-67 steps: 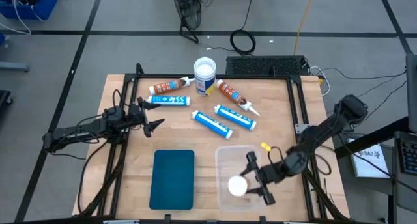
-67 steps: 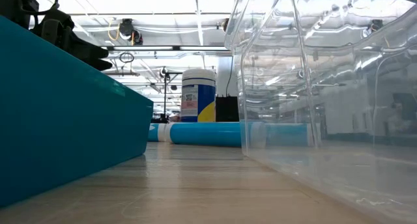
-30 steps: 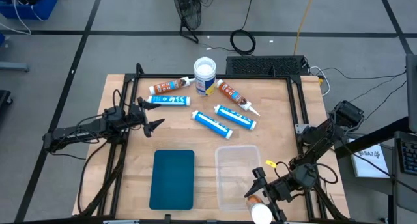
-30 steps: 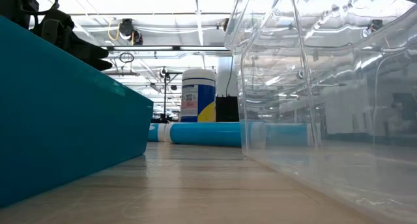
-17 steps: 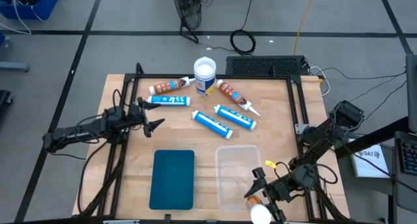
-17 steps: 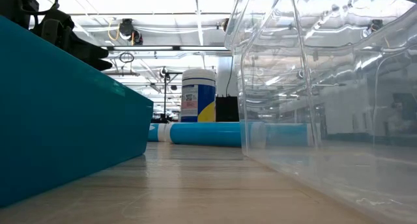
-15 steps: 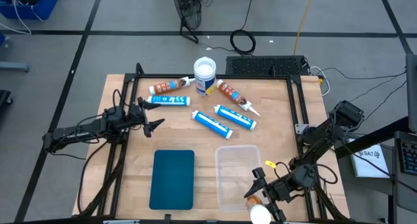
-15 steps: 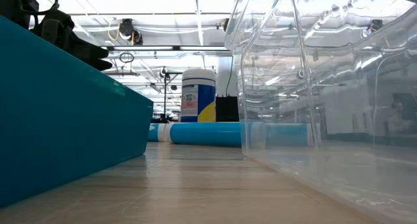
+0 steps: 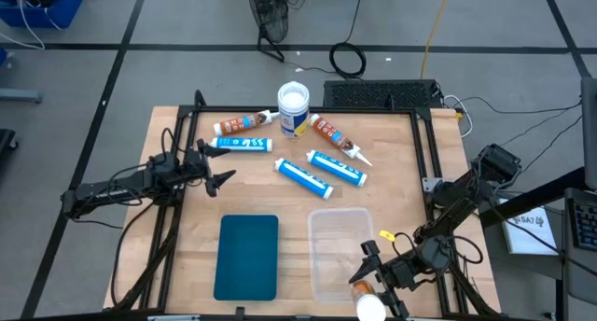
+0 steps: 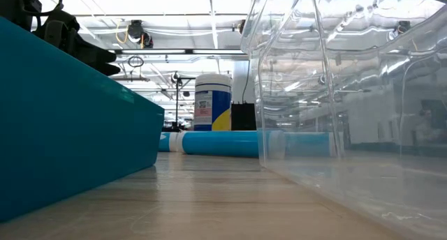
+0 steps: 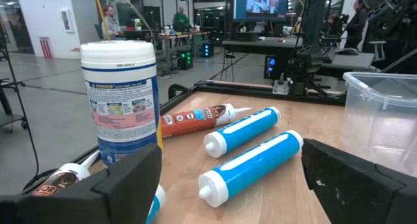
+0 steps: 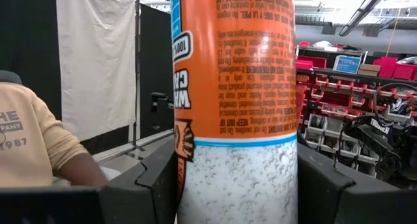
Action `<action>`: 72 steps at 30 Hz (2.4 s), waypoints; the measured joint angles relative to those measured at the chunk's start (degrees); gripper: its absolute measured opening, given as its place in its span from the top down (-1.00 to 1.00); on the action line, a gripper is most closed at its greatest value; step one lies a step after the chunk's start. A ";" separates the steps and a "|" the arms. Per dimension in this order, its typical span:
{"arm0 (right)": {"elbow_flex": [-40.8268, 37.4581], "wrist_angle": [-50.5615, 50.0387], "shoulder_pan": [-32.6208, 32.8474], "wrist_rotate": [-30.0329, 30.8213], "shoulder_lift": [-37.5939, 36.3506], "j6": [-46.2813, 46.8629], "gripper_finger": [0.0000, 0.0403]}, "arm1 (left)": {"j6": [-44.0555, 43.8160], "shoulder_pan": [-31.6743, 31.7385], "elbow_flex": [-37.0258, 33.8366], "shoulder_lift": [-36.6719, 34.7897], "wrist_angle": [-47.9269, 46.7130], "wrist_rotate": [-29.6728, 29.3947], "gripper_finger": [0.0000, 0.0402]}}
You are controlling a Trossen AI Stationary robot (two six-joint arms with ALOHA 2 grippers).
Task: Pick & place silicon tubes, Sealant and Lysol wipes
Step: Put the right orange sealant into the white bin
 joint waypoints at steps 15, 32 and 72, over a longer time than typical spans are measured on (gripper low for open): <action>-0.02 0.11 -4.28 17.46 0.00 -0.44 -0.03 | 0.00 0.00 0.00 0.00 0.02 0.00 -0.81; -0.02 1.42 -21.50 15.81 -0.14 -8.04 -0.03 | -13.74 -0.09 0.02 0.00 6.47 0.49 -0.81; -0.04 -6.45 -50.75 -12.84 -0.26 2.58 -0.03 | 1.05 -10.88 11.72 39.86 46.24 5.83 -0.81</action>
